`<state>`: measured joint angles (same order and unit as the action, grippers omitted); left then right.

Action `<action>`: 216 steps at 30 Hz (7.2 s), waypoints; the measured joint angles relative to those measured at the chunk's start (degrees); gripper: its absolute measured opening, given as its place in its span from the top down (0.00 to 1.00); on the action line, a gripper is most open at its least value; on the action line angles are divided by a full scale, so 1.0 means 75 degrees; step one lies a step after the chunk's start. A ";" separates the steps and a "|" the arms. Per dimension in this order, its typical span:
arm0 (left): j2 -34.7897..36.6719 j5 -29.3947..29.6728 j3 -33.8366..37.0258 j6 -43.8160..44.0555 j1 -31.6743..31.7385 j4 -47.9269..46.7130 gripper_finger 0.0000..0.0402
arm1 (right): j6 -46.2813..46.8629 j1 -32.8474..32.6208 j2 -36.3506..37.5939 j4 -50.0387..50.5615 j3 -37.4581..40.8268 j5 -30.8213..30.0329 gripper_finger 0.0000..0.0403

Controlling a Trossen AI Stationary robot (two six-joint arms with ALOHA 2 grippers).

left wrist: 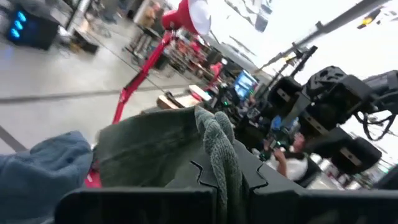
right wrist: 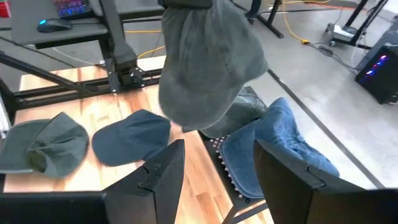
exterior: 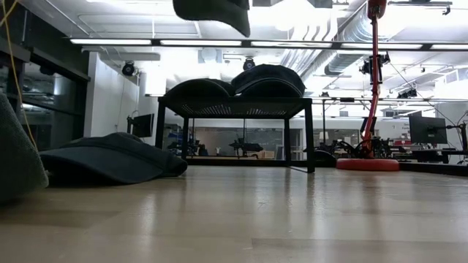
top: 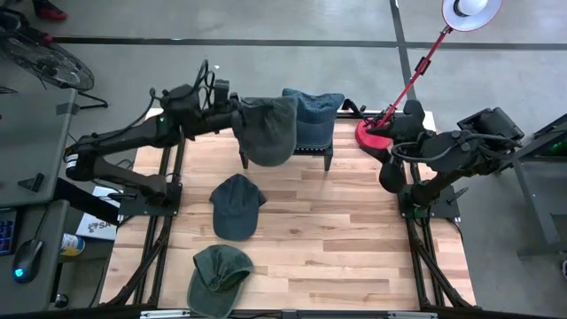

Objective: Pick & Place hat
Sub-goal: Stack the top dark green cap on top of the other dark green cap on the shelf, then stack the dark blue cap on top of the other dark blue caps on the shelf

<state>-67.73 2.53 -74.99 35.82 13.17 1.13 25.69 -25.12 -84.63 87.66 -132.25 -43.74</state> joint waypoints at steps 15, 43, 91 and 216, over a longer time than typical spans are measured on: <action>0.0024 -0.3702 0.0237 0.0553 0.2476 0.0115 1.00 | 0.0379 0.0003 -0.0001 -0.0006 0.0000 -0.0628 0.54; 0.0021 -0.5406 0.2060 0.1691 0.4159 0.2567 1.00 | 0.0862 0.0006 -0.0004 -0.0175 0.0000 -0.1379 0.54; -0.0492 -0.5870 0.2615 0.1663 0.4761 0.3322 1.00 | 0.0985 0.0711 -0.0031 -0.0169 0.0000 -0.1128 0.54; -0.0103 0.3510 0.2918 0.2832 -0.3319 -0.7790 0.53 | -0.1391 0.1052 -0.0817 0.0308 -0.0003 0.0780 0.54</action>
<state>-68.50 28.85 -53.10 57.06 -11.72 -57.29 15.26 -17.23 -90.76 89.97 -132.27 -37.89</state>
